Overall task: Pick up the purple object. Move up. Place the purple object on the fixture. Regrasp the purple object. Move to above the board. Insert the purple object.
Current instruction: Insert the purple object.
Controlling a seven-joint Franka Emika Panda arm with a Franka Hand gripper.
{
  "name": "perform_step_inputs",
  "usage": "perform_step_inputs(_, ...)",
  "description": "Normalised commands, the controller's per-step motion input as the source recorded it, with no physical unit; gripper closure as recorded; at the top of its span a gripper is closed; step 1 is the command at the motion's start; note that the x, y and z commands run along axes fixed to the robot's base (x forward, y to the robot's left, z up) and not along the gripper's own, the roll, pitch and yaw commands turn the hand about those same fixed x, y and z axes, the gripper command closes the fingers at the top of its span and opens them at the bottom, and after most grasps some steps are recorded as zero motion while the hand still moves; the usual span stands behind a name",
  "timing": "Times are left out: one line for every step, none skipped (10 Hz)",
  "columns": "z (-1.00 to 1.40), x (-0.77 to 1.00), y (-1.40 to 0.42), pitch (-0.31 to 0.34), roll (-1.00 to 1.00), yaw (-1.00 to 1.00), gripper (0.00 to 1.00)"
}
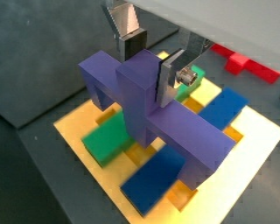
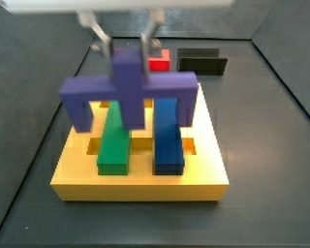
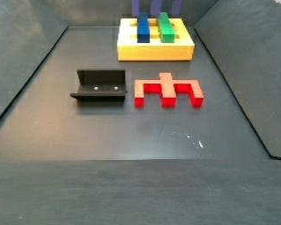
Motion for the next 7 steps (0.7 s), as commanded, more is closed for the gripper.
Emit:
perform_step_inputs(0.14, 0.0, 0.0, 0.036, 0.15, 0.0, 1.0)
perform_step_inputs(-0.21, 0.09, 0.0, -0.009, 0.01, 0.0, 1.0)
perform_step_inputs(-0.22, 0.46, 0.0, 0.044, 0.0, 0.05, 1.0)
perform_step_inputs(-0.22, 0.51, -0.04, 0.107, 0.0, 0.07, 1.0)
perform_step_inputs(-0.16, 0.49, -0.04, 0.136, 0.0, 0.06, 1.0)
perform_step_inputs(0.0, 0.43, 0.0, 0.164, 0.0, 0.02, 1.0)
perform_step_inputs(-0.01, 0.14, 0.0, 0.139, 0.08, 0.0, 1.0)
